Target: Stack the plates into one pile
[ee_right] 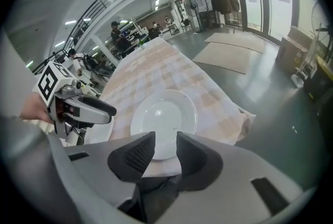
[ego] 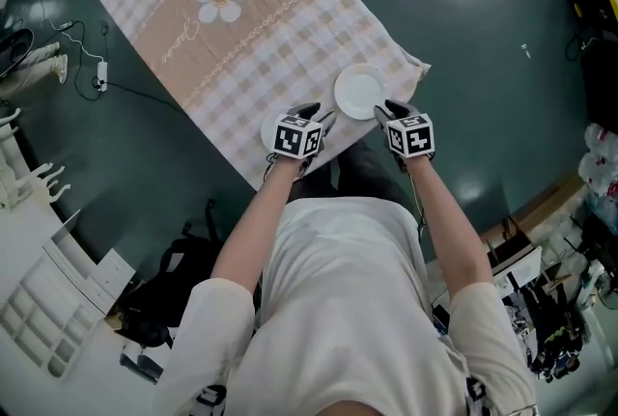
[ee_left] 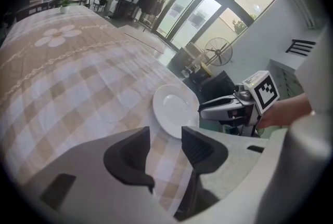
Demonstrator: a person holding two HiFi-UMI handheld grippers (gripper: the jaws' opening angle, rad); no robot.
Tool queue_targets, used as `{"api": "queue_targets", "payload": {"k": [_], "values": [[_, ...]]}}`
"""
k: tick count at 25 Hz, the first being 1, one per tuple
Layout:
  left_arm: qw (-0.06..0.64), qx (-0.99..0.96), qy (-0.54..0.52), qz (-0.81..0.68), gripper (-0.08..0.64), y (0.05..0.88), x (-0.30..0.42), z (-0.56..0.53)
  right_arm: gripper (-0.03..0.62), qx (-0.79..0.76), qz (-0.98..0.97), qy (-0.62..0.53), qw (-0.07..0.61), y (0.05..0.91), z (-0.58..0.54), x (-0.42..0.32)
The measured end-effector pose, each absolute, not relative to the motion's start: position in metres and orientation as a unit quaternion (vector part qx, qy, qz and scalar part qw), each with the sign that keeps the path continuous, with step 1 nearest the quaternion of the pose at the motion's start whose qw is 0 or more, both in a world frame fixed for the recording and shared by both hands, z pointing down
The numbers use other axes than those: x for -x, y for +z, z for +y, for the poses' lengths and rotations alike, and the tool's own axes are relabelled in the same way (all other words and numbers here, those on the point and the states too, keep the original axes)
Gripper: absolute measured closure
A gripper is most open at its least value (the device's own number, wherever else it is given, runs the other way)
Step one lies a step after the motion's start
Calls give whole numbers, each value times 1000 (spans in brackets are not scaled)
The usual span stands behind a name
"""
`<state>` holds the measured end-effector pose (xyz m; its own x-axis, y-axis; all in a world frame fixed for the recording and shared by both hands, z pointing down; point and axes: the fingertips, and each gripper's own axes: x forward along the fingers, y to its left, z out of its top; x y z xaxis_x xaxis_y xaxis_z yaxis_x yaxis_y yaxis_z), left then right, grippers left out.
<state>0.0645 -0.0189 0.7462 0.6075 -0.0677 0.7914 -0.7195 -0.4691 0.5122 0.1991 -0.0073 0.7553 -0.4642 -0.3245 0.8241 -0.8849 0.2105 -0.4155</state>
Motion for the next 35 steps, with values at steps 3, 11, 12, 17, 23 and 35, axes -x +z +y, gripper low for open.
{"api": "queue_targets", "payload": {"k": [3, 11, 12, 17, 23, 35], "values": [[454, -774, 365, -247, 367, 752, -77, -24, 446, -428, -712, 470, 299, 760, -14, -211], [487, -752, 367, -253, 374, 770, -91, -35, 446, -433, -699, 487, 296, 774, -20, -228], [488, -750, 369, -253, 374, 773, -91, -35, 446, -432, -698, 489, 295, 776, -21, -229], [496, -742, 374, -253, 374, 779, -95, -37, 446, -432, -692, 503, 285, 782, -23, -230], [500, -738, 376, -253, 380, 787, -101, -39, 457, -427, -691, 513, 276, 785, -29, -229], [560, -703, 332, -287, 491, 787, -97, -47, 499, -466, -645, 580, 174, 786, -34, -232]]}}
